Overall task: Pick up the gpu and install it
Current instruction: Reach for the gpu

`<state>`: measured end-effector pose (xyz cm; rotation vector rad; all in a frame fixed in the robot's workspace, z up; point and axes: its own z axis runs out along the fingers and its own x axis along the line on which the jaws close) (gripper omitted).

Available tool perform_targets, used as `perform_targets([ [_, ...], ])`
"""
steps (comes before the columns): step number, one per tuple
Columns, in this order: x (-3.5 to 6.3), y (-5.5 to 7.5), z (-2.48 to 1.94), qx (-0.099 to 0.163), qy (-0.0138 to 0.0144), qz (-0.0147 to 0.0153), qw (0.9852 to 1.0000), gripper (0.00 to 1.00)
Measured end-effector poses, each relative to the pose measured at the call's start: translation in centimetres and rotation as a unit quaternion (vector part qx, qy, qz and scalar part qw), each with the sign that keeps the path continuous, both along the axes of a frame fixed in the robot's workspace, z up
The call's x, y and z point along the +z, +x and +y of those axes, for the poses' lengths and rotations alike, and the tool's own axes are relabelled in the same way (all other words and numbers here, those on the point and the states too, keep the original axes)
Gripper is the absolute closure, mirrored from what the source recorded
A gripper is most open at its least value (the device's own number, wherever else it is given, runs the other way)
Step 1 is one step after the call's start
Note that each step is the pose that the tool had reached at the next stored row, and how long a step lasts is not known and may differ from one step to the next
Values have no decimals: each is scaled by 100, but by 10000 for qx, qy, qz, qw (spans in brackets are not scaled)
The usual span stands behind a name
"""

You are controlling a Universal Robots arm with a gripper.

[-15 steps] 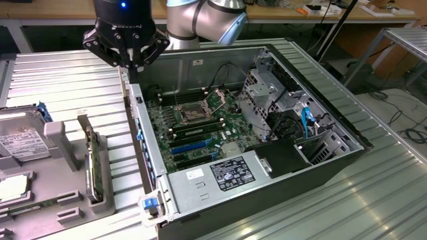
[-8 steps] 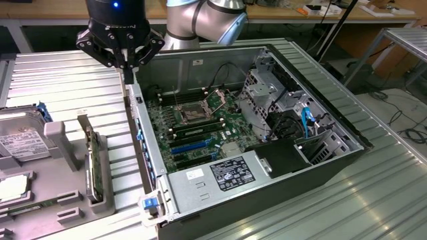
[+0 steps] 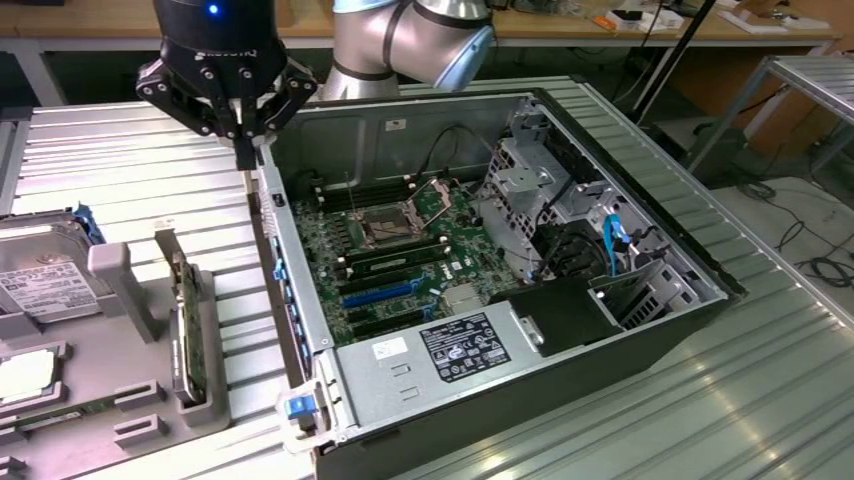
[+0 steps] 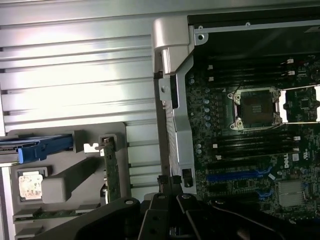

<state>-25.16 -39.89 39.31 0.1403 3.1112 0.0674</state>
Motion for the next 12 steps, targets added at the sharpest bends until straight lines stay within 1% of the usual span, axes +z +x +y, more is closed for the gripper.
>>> perform_targets([
  [12,0,-151,0,-8,0,0,10000,89],
])
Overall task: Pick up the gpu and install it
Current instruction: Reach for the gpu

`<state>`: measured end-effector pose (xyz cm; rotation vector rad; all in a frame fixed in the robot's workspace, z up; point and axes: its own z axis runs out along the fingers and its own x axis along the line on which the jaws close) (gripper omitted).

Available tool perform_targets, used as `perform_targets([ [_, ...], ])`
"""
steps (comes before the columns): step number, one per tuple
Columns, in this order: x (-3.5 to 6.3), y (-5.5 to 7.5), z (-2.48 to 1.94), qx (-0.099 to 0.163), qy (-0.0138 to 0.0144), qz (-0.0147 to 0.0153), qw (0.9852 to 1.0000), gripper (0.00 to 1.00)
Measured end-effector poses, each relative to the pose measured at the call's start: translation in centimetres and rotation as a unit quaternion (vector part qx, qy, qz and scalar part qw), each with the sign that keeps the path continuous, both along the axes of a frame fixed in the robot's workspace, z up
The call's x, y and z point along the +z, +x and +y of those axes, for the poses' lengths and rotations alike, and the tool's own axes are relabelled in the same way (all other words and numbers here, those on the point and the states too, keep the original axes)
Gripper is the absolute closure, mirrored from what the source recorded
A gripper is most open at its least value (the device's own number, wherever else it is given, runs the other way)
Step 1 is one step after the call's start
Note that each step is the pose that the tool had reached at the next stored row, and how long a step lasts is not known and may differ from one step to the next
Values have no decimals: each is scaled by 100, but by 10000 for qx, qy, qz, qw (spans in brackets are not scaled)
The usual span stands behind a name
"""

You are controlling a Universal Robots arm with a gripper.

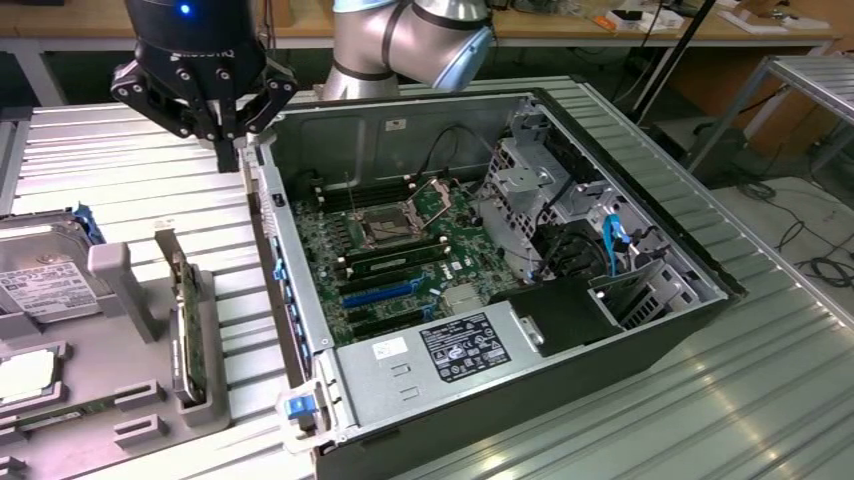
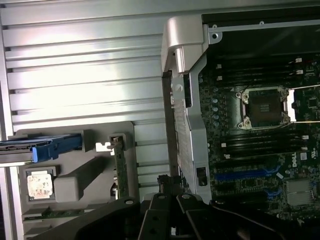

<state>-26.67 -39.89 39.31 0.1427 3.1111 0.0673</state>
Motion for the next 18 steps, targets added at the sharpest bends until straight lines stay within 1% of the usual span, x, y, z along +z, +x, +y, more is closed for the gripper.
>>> perform_targets([
  [15,0,-191,0,-10,0,0,10000,89],
  [18,0,-245,0,-12,0,0,10000,89],
])
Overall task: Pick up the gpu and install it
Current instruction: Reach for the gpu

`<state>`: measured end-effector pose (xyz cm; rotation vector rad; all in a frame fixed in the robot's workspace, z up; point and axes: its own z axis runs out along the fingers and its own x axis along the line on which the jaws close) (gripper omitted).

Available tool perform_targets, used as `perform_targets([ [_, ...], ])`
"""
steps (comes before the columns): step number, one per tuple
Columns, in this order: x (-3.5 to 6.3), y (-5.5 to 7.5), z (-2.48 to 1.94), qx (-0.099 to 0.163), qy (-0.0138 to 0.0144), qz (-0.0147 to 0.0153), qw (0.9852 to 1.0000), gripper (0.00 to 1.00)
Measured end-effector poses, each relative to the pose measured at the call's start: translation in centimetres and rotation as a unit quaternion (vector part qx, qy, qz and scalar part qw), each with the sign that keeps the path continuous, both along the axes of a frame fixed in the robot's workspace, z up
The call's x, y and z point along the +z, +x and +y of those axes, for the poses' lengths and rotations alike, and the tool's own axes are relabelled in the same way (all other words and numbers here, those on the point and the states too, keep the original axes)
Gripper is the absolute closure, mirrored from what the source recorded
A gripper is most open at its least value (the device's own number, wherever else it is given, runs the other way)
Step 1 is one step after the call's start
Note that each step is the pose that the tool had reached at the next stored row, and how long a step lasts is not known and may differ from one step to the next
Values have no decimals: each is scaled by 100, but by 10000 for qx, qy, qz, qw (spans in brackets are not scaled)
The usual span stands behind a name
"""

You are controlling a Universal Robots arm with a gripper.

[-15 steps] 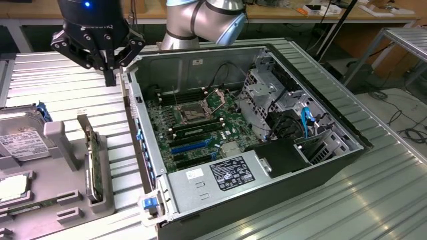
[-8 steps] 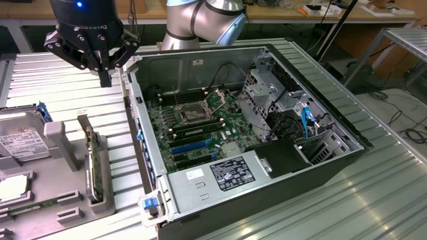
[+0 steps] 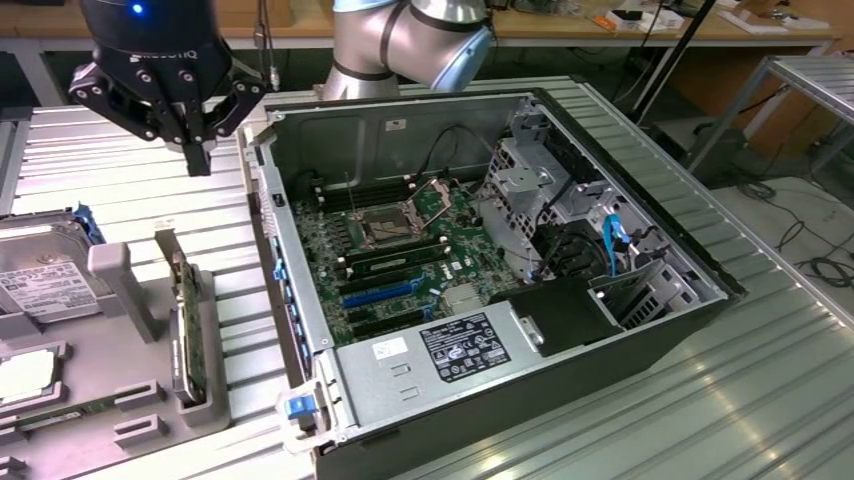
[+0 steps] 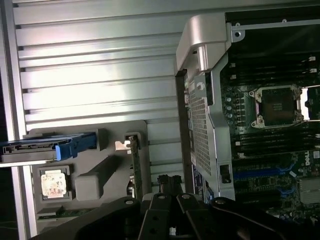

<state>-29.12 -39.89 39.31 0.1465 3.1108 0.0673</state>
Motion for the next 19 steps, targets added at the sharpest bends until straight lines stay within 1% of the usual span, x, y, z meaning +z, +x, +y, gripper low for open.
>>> perform_targets([
  [9,0,-149,0,-9,0,0,10000,89],
  [19,1,-279,0,-14,0,1,10000,89],
])
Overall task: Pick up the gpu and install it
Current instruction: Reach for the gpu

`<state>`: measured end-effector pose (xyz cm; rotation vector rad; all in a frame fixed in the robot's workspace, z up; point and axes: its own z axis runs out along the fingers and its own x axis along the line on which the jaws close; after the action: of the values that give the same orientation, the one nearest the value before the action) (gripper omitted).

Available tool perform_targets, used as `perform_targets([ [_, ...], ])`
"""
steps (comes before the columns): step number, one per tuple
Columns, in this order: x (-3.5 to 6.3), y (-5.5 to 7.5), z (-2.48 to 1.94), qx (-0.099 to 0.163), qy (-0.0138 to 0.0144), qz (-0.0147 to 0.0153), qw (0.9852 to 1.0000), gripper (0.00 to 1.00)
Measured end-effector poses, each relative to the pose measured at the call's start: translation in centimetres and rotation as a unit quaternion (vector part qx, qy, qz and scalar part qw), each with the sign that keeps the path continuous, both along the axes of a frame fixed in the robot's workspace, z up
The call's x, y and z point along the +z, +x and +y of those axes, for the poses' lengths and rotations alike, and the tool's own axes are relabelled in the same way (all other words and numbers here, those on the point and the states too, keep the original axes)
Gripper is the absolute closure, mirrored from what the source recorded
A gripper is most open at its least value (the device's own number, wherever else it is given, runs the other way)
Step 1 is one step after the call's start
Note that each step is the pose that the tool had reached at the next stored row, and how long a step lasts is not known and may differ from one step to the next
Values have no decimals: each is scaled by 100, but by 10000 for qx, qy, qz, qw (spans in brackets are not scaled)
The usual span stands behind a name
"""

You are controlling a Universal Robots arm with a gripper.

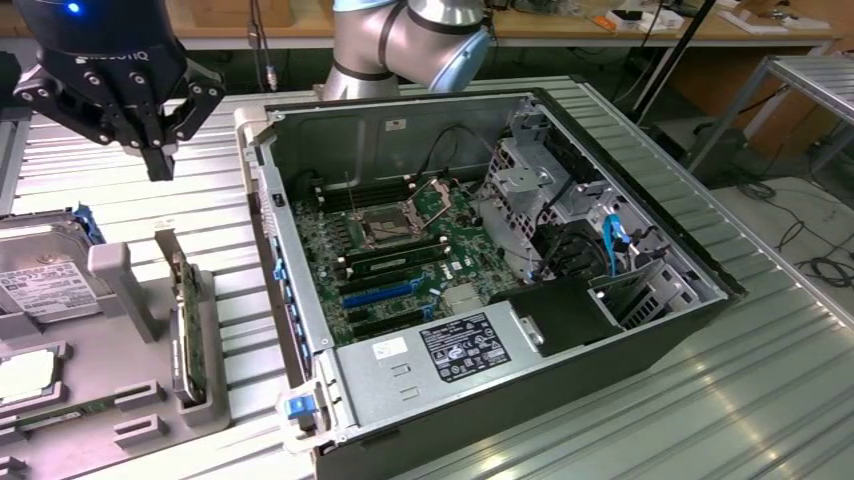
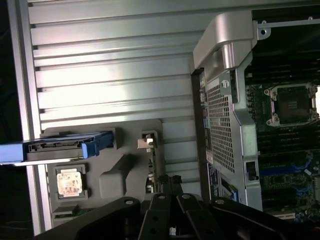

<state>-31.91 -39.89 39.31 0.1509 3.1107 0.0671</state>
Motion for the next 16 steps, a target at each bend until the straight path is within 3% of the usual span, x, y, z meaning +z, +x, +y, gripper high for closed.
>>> perform_targets([
  [16,0,-194,0,-2,0,0,10000,89],
])
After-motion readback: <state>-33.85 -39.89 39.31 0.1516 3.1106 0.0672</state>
